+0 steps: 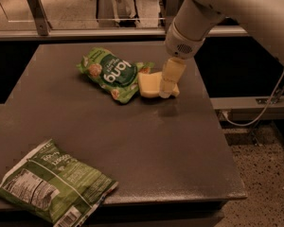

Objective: Move sponge near green rice chip bag

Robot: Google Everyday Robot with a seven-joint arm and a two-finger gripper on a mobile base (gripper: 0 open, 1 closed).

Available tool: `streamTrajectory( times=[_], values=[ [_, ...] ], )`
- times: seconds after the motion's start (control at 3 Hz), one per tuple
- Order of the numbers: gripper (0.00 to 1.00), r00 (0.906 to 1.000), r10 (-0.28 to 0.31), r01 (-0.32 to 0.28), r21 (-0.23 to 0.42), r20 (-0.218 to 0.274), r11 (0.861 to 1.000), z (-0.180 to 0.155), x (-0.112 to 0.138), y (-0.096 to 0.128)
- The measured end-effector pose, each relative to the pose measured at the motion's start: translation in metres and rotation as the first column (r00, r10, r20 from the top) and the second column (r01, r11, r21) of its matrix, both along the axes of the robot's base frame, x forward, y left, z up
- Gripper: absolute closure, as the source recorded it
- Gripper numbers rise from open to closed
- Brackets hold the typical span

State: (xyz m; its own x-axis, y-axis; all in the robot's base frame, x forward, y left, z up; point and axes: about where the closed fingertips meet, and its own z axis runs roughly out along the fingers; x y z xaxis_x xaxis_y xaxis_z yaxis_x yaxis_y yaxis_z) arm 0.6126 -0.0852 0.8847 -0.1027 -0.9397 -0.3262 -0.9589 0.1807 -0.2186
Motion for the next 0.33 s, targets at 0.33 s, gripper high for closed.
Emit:
streamTrajectory(
  times=[0.33],
  values=[
    [0.0, 1.0, 0.0, 0.0, 0.0, 0.0, 1.0, -0.0001, 0.0, 0.0]
  ],
)
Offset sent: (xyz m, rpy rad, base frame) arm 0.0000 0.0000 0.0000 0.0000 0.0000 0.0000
